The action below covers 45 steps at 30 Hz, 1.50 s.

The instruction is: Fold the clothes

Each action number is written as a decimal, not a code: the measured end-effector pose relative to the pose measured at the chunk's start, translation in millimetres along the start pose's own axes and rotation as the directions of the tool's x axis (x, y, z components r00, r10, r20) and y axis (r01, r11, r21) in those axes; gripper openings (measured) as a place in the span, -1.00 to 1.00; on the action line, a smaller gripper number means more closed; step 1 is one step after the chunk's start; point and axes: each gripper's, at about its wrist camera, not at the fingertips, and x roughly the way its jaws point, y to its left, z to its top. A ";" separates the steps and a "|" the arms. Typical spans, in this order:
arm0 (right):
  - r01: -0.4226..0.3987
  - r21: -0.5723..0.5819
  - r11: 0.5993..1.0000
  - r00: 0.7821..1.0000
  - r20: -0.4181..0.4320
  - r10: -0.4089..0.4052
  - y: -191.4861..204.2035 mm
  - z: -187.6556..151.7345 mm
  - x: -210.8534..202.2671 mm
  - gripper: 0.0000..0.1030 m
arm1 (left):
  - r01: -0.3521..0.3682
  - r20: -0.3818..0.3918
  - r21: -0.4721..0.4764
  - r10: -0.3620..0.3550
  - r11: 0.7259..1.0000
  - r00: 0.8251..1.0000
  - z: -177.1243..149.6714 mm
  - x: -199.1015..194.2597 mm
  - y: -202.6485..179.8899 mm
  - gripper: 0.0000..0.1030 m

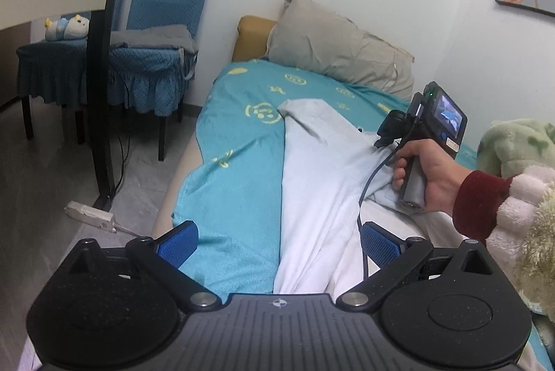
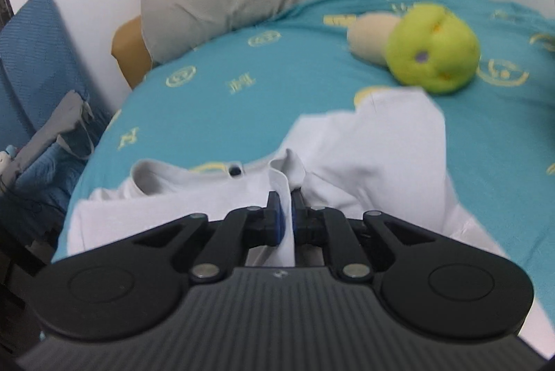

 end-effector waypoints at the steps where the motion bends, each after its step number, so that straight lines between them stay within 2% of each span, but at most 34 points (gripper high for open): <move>1: -0.011 -0.001 1.000 1.000 0.001 0.011 -0.8 -0.7 -0.3 -0.78 | -0.004 0.001 0.008 0.004 1.000 1.000 0.0 1.3 -1.2 0.96; 3: -0.041 -0.027 0.999 0.999 -0.003 0.041 2.8 1.3 -9.7 -0.63 | -0.011 0.006 0.028 0.011 1.000 1.000 0.0 2.9 -4.4 0.96; 4: -0.058 -0.042 0.997 0.998 0.002 0.058 5.6 3.1 -19.7 -0.15 | -0.015 0.009 0.039 0.015 0.999 1.000 0.1 3.1 -6.0 0.96; 5: -0.074 -0.058 0.996 0.997 0.007 0.075 8.3 4.8 -29.6 0.51 | -0.019 0.012 0.047 0.019 0.999 1.000 0.4 2.5 -7.8 0.96; 6: -0.091 -0.074 0.993 0.996 0.011 0.092 11.0 6.6 -39.5 0.74 | -0.023 0.016 0.056 0.023 0.998 1.000 0.7 1.7 -10.1 0.96; 8: -0.123 -0.106 0.987 0.992 0.019 0.126 16.5 10.0 -59.3 0.96 | -0.032 0.026 0.081 0.030 0.996 0.999 1.7 -1.2 -15.6 0.96; 12: -0.181 -0.169 0.969 0.981 0.034 0.189 26.9 15.3 -103.6 0.99 | -0.033 0.063 0.121 0.025 0.992 0.998 3.7 -19.9 -27.7 0.96; 15: -0.206 -0.196 0.959 0.975 0.040 0.217 28.1 12.9 -154.3 0.99 | -0.046 0.136 0.176 0.022 0.983 0.990 6.7 -46.6 -36.7 0.97; 18: -0.234 -0.203 0.951 0.967 0.056 0.250 23.6 7.0 -213.0 0.99 | -0.046 0.167 0.184 0.015 0.982 0.986 5.5 -69.8 -36.2 0.97; 22: -0.269 -0.222 0.937 0.954 0.072 0.291 15.4 -12.7 -302.4 0.99 | 0.036 0.067 0.148 -0.046 0.988 0.997 5.2 -83.3 -29.1 0.97; 26: -0.276 -0.293 0.916 0.951 0.054 0.304 3.5 -50.1 -385.1 0.99 | 0.063 0.022 0.125 -0.066 0.990 0.998 0.9 -96.4 -30.9 0.97; 30: -0.331 -0.251 0.910 0.938 0.018 0.346 -24.7 -94.1 -437.1 0.99 | 0.063 -0.052 0.115 -0.057 0.991 0.997 -7.3 -97.7 -31.0 0.97; 34: -0.282 -0.227 0.932 0.955 0.022 0.295 -45.9 -120.2 -453.3 0.99 | 0.013 -0.163 0.043 -0.006 0.999 0.987 -15.4 -87.8 -14.3 0.94; 38: -0.247 -0.160 0.956 0.968 0.005 0.251 -61.3 -120.2 -442.6 0.99 | -0.074 -0.272 -0.096 0.046 0.993 0.961 -21.7 -77.1 15.4 0.90; 41: -0.227 -0.100 0.969 0.974 -0.011 0.227 -72.9 -117.6 -431.0 0.99 | -0.164 -0.333 -0.211 0.086 0.964 0.939 -26.1 -71.6 42.7 0.86; 45: -0.233 0.013 0.972 0.970 -0.071 0.233 -90.1 -120.7 -417.1 0.99 | -0.244 -0.425 -0.336 0.085 0.910 0.901 -37.2 -68.6 71.2 0.71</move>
